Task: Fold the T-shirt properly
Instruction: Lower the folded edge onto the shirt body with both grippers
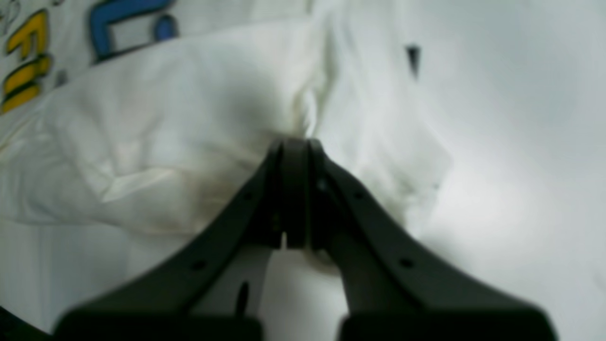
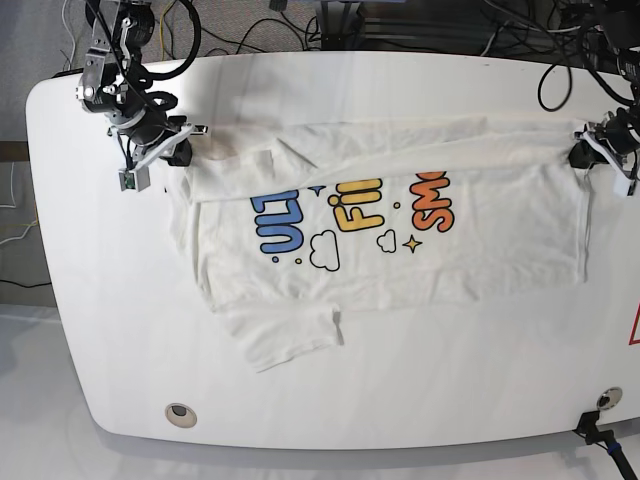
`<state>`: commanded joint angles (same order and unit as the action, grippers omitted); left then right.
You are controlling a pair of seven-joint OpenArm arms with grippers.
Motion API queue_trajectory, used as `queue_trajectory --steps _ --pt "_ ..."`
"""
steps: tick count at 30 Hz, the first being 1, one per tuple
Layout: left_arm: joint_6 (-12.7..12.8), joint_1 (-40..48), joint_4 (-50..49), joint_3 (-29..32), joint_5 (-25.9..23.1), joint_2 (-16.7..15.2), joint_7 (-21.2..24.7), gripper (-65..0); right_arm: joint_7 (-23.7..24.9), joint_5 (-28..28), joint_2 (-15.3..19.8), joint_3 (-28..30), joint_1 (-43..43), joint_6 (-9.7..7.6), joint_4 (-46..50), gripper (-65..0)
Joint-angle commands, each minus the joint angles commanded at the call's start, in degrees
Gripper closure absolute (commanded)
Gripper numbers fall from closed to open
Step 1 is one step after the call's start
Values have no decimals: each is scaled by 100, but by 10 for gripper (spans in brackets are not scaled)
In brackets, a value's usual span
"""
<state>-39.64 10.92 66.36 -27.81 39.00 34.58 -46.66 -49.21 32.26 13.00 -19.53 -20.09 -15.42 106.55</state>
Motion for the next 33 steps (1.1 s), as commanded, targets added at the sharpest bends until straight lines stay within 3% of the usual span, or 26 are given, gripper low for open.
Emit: queue_trajectory --steps 22,28,29,31,33 --pt "-2 874 819 -50 -270 418 61 0 -35 43 6 -137 -702 -37 231 0" --pt "-19 930 797 -4 -216 347 207 0 -48 5 6 -163 -675 -35 123 0" --pt "-15 922 803 12 -259 338 162 -85 -68 -14 2 -162 -672 -42 146 -16" --pt "-6 936 835 47 -267 318 23 -215 -128 9 -2 -165 -671 -70 120 -153" --pt "-5 962 848 57 -275 305 -6 -273 -148 30 1 -195 -678 -82 136 -265"
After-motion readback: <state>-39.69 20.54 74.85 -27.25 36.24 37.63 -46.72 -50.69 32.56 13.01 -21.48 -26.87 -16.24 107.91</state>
